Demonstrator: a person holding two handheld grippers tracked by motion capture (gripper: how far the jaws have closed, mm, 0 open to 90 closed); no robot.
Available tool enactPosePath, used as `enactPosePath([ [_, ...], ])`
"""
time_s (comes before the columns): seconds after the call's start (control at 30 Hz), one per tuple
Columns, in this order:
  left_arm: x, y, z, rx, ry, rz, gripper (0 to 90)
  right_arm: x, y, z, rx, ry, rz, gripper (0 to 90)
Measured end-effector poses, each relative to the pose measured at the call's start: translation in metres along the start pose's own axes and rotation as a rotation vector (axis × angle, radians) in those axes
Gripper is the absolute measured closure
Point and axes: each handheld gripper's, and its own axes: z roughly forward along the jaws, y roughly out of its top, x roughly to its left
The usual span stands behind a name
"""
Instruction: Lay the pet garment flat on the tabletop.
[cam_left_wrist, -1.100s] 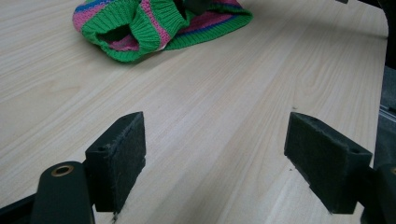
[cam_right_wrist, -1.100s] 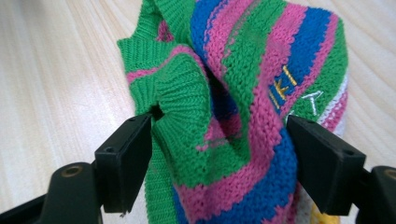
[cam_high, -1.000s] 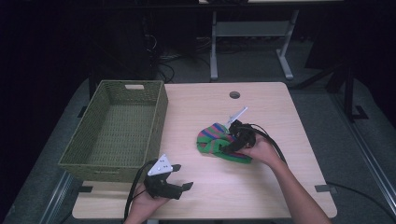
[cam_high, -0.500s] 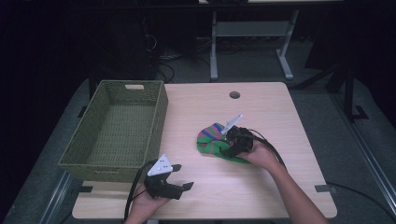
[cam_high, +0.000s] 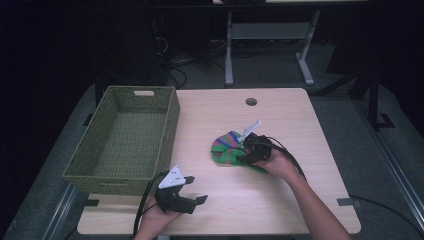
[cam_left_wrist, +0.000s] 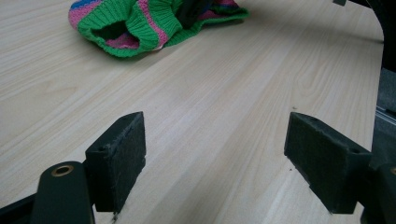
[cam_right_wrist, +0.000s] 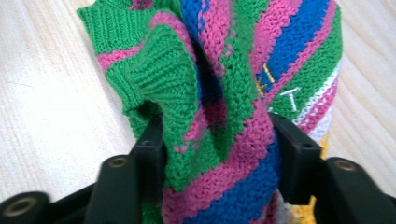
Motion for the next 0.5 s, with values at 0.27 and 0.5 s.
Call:
enactPosePath([
  [0.27,0.0,0.0,0.0,0.004,0.0,0.005,20.4,-0.009,-0.003,-0.002,-0.021,-0.006,0.032,68.0],
  [0.5,0.0,0.0,-0.001,-0.001,0.0,0.004,20.4,-0.014,-0.003,-0.003,-0.027,0.017,0.068,71.5],
])
